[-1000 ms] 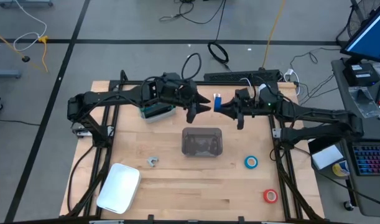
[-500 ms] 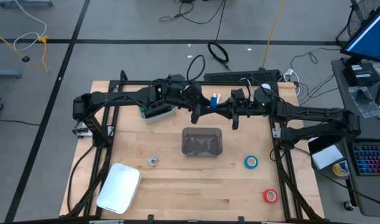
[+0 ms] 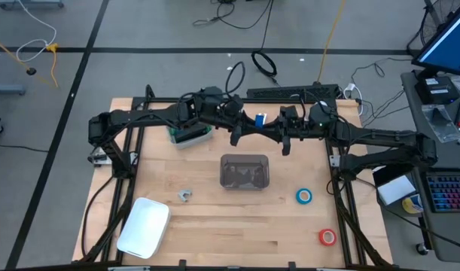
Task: Pick and place Stapler, Stapler remover, tape
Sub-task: Put the blue tape into the white bin
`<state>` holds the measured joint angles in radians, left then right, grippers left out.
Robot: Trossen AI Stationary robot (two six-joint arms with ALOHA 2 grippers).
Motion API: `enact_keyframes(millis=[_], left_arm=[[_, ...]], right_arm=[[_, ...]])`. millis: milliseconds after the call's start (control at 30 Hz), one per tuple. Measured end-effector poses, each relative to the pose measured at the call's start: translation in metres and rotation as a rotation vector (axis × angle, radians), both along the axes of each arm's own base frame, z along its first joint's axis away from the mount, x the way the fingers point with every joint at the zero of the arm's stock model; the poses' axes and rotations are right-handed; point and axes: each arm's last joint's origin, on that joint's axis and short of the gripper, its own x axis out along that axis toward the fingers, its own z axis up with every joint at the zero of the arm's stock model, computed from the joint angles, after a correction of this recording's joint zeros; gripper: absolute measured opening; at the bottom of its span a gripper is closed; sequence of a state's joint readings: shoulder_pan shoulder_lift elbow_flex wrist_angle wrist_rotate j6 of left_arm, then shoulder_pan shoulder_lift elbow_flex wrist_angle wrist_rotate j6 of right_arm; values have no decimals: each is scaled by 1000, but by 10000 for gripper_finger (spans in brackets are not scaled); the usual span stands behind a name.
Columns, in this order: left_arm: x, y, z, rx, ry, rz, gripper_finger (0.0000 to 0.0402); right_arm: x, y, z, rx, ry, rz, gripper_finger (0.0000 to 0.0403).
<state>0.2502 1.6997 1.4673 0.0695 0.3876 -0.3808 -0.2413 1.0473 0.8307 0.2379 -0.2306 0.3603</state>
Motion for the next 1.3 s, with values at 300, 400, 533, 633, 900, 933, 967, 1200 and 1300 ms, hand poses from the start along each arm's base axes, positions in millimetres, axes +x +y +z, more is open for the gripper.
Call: enact_keyframes(millis=[300, 400, 533, 633, 900, 933, 967, 1200, 1300], left_arm=[[0, 1, 0, -38, 3, 12, 102], [0, 1, 1, -36, -6, 9, 82], [0, 2, 1, -39, -2, -2, 82], [-1, 3, 1, -31, -1, -5, 33], [-2, 2, -4, -34, 46, -33, 33], [-2, 2, -5, -36, 53, -33, 33], [-2, 2, -6, -36, 62, -33, 33], [-17, 8, -6, -18, 198, 87, 33], [-34, 2, -7, -45, 339, 115, 33]], right_arm=[[0, 0, -1, 10, 7, 2, 28], [0, 0, -1, 15, 7, 8, 45], [0, 2, -2, 23, 16, 58, 86], [0, 3, -4, 57, 40, 110, 104], [-2, 6, -5, 109, 60, 216, 123], [-3, 7, -5, 110, 62, 221, 127], [-4, 7, -5, 111, 59, 235, 132], [-19, 17, 3, 157, 62, 403, 157], [-27, 19, 6, 154, 68, 424, 162]])
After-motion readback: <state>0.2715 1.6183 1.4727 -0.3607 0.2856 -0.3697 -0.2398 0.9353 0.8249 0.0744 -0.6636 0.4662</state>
